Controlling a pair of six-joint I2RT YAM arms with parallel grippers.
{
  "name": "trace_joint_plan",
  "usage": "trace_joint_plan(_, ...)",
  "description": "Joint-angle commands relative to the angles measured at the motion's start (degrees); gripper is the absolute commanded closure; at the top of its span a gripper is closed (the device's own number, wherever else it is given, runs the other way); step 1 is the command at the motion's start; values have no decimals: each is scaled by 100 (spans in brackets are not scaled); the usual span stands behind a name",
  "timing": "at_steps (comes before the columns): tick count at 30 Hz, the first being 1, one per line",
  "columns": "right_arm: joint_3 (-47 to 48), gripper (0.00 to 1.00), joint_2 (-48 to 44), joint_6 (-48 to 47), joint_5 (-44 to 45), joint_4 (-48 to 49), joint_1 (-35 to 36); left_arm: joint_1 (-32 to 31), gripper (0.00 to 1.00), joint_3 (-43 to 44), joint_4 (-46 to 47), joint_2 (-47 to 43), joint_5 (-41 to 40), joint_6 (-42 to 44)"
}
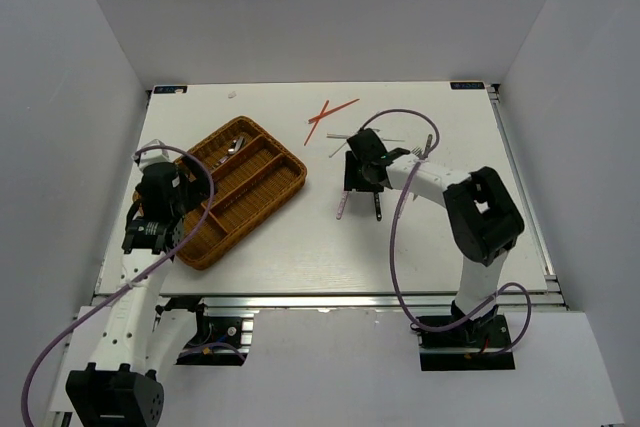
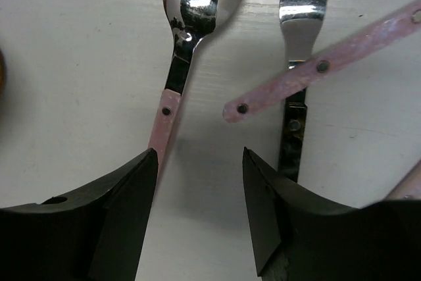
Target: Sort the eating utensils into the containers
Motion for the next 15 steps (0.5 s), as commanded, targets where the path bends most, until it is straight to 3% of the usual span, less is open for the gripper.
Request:
trace_joint_plan(1, 503, 40, 301, 499, 391, -129, 254, -9, 2, -43, 305, -73, 37, 406)
trace_joint_plan(9, 952, 45, 1005, 869, 1095, -542, 483, -17, 2, 0, 192, 138, 160, 414)
trace_joint_plan(13, 645, 62, 1076, 957, 928, -288, 545, -26, 2, -9, 218, 103, 221, 414)
trace_joint_plan(15, 557, 78, 1076, 983, 850, -226, 571, -26, 2, -9, 218, 103, 239, 423)
